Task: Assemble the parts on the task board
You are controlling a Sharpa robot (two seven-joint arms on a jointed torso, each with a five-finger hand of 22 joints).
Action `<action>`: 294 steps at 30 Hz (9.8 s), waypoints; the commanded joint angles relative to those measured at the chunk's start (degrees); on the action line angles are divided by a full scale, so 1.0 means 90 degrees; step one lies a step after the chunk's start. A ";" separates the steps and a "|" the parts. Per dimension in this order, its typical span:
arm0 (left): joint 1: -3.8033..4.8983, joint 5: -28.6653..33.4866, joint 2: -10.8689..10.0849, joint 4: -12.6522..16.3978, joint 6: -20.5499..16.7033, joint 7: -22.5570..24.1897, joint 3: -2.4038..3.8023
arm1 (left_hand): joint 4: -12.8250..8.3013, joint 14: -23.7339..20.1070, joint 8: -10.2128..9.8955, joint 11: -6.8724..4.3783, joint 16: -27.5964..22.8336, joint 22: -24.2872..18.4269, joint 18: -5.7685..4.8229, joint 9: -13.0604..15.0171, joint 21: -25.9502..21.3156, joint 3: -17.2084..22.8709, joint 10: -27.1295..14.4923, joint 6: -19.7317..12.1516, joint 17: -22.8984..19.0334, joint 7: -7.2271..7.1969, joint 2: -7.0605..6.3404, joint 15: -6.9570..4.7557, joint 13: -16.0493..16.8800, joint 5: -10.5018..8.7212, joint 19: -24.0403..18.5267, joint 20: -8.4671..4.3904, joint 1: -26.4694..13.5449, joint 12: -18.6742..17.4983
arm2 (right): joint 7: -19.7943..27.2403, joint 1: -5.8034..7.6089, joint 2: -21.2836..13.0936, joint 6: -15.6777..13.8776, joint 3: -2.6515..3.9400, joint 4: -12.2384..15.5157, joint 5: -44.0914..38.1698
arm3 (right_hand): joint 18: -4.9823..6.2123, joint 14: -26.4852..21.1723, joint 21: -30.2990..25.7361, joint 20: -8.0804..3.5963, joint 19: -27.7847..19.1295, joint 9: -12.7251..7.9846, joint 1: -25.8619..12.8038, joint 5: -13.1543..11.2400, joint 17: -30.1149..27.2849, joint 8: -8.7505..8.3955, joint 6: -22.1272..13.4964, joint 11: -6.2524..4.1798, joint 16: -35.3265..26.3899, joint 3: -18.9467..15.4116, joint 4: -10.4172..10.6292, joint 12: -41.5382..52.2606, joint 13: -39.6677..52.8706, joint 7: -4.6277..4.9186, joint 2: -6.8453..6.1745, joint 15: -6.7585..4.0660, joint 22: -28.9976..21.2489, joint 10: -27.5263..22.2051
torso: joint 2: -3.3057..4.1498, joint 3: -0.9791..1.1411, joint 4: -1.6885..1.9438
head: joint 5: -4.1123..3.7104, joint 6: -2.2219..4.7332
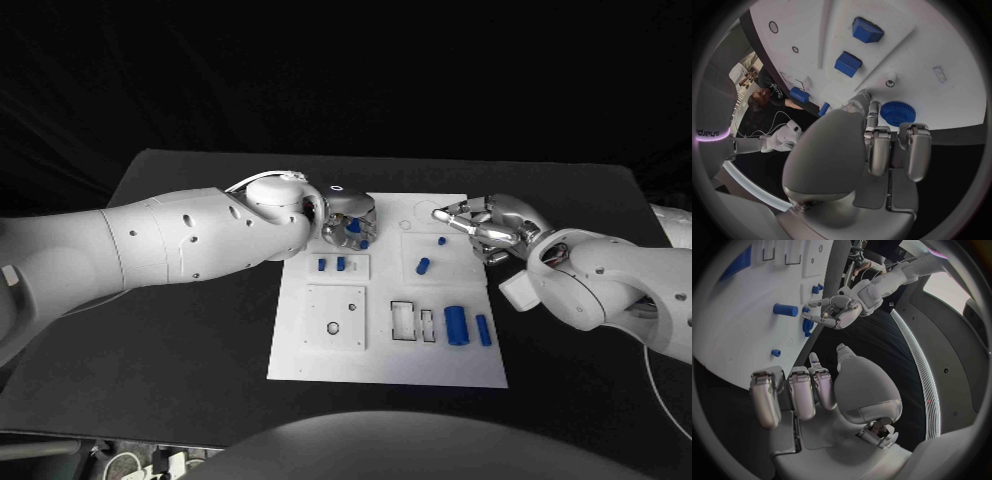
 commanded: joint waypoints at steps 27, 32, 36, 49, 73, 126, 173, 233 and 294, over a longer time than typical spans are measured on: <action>-0.0017 -0.0126 0.0118 -0.0133 0.0550 0.0040 0.0003 | 0.0003 0.0673 0.0112 -0.0027 0.0016 0.1676 -0.0048 -0.0055 0.0015 0.0148 0.0430 0.0308 0.1674 0.0003 0.0079 0.0029 0.0005 -0.0025 0.0669 -0.0044 -0.0084 0.0147 | -0.0100 -0.0006 0.0027 0.0170 -0.0001 0.0007 0.0135 | -0.0090 0.0652 0.0028 0.0052 0.0667 0.0004 0.0050 0.0029 0.1673 0.0002 0.0043 0.0045 0.0026 -0.0008 -0.0018 0.0025 0.1677 0.0022 0.0018 0.0044 0.1673 0.0668 | 0.0002 0.0003 0.0005 | -0.0009 0.0001; -0.0019 -0.0139 0.0129 -0.0149 0.0541 0.0081 0.0003 | -0.0004 0.0673 0.0179 -0.0064 0.0016 0.1676 -0.0048 -0.0037 0.0015 0.0172 0.0538 0.0474 0.1674 -0.0030 0.0121 -0.0021 0.0005 -0.0025 0.0669 -0.0044 -0.0104 0.0170 | -0.0101 -0.0006 0.0030 0.0169 -0.0001 0.0007 0.0136 | -0.0090 0.0652 0.0028 0.0052 0.0667 0.0004 0.0050 0.0029 0.1673 0.0002 0.0043 0.0045 0.0026 -0.0008 -0.0018 0.0025 0.1677 0.0022 0.0018 0.0044 0.1673 0.0668 | 0.0000 0.0001 -0.0001 | -0.0014 0.0001; -0.0022 -0.0147 0.0138 -0.0147 0.0495 0.0110 0.0003 | -0.0007 0.0673 0.0247 -0.0091 0.0016 0.1676 -0.0048 -0.0012 0.0015 0.0175 0.0674 0.0646 0.1674 -0.0047 0.0170 -0.0058 0.0006 -0.0026 0.0669 -0.0045 -0.0145 0.0198 | -0.0104 -0.0006 0.0025 0.0162 -0.0001 0.0007 0.0137 | -0.0090 0.0652 0.0028 0.0052 0.0667 0.0004 0.0050 0.0029 0.1673 0.0002 0.0043 0.0045 0.0026 -0.0008 -0.0018 0.0025 0.1677 0.0022 0.0018 0.0044 0.1673 0.0668 | 0.0005 -0.0003 0.0000 | -0.0022 0.0001; -0.0023 -0.0170 0.0109 -0.0105 0.0160 0.0239 0.0003 | -0.0022 0.0673 0.0332 -0.0108 0.0016 0.1676 -0.0048 0.0033 0.0015 0.0181 0.0909 0.0871 0.1674 -0.0049 0.0271 -0.0055 0.0000 -0.0024 0.0669 -0.0048 -0.0165 0.0206 | -0.0107 -0.0007 0.0018 0.0145 -0.0001 0.0000 0.0138 | -0.0090 0.0652 0.0028 0.0057 0.0667 0.0003 0.0048 0.0030 0.1673 -0.0002 0.0045 0.0048 0.0026 -0.0016 -0.0014 0.0025 0.1677 0.0024 0.0020 0.0047 0.1673 0.0668 | -0.0001 -0.0002 0.0009 | -0.0024 0.0001; 0.0208 -0.0229 -0.0610 0.0551 -0.0482 0.0354 0.0026 | -0.0001 0.0673 0.0285 -0.0072 0.0016 0.1676 -0.0048 0.0022 0.0015 0.0209 0.0895 0.0825 0.1674 -0.0032 0.0315 0.0001 -0.0014 -0.0024 0.0669 -0.0050 -0.0203 0.0117 | -0.0154 -0.0025 0.0024 0.0142 -0.0001 -0.0038 0.0138 | -0.0090 0.0652 0.0028 0.0059 0.0667 0.0003 0.0050 0.0033 0.1673 -0.0004 0.0045 0.0050 0.0026 -0.0019 -0.0015 0.0025 0.1677 0.0026 0.0022 0.0050 0.1673 0.0668 | -0.0002 0.0001 0.0008 | 0.0003 0.0001; 0.0240 -0.0205 -0.1013 0.0655 -0.0079 0.0112 0.0011 | 0.0008 0.0673 0.0234 -0.0068 0.0016 0.1676 -0.0048 0.0001 0.0015 0.0250 0.0868 0.0761 0.1674 -0.0037 0.0337 0.0003 -0.0013 -0.0024 0.0669 -0.0052 -0.0219 0.0049 | -0.0187 -0.0040 0.0021 0.0135 -0.0001 -0.0014 0.0142 | -0.0090 0.0652 0.0028 0.0062 0.0667 0.0002 0.0054 0.0040 0.1673 -0.0006 0.0045 0.0051 0.0026 -0.0021 -0.0017 0.0025 0.1677 0.0027 0.0021 0.0051 0.1673 0.0668 | 0.0003 -0.0004 -0.0001 | -0.0012 0.0001; 0.0221 -0.0198 -0.0895 0.0508 0.0297 0.0202 0.0004 | 0.0004 0.0673 0.0224 -0.0064 0.0016 0.1676 -0.0048 -0.0004 0.0015 0.0270 0.0882 0.0755 0.1674 -0.0033 0.0345 0.0009 -0.0009 -0.0025 0.0669 -0.0052 -0.0222 0.0033 | -0.0197 -0.0040 0.0017 0.0148 -0.0001 -0.0013 0.0146 | -0.0090 0.0652 0.0028 0.0069 0.0667 0.0000 0.0066 0.0073 0.1673 -0.0014 0.0048 0.0056 0.0026 -0.0032 -0.0024 0.0025 0.1677 0.0030 0.0020 0.0057 0.1673 0.0668 | 0.0007 0.0004 0.0002 | -0.0021 0.0001; 0.0208 -0.0168 -0.0804 0.0444 0.0568 0.0272 0.0002 | 0.0011 0.0673 0.0059 0.0036 0.0016 0.1676 -0.0048 -0.0104 0.0015 0.0286 0.0651 0.0496 0.1674 0.0053 0.0218 0.0094 -0.0013 -0.0026 0.0669 -0.0034 -0.0277 -0.0050 | -0.0197 -0.0040 0.0026 0.0142 -0.0001 -0.0016 0.0146 | -0.0090 0.0652 0.0028 0.0073 0.0667 -0.0001 0.0073 0.0081 0.1673 -0.0016 0.0052 0.0059 0.0026 -0.0036 -0.0028 0.0025 0.1677 0.0032 0.0022 0.0060 0.1673 0.0668 | -0.0003 -0.0003 0.0000 | -0.0060 0.0001; 0.0203 -0.0100 -0.0793 0.0420 0.0567 0.0245 0.0001 | 0.0014 0.0673 -0.0019 0.0169 0.0016 0.1676 -0.0048 -0.0347 0.0015 0.0261 0.0189 -0.0083 0.1674 -0.0031 -0.0055 0.0197 -0.0013 -0.0025 0.0669 0.0025 -0.0426 -0.0052 | -0.0275 -0.0040 0.0037 0.0208 -0.0001 -0.0015 0.0147 | -0.0090 0.0652 0.0028 0.0077 0.0667 0.0000 0.0082 0.0087 0.1673 -0.0017 0.0061 0.0064 0.0026 -0.0039 -0.0033 0.0025 0.1677 0.0034 0.0028 0.0064 0.1673 0.0668 | 0.0000 0.0000 0.0003 | -0.0082 0.0001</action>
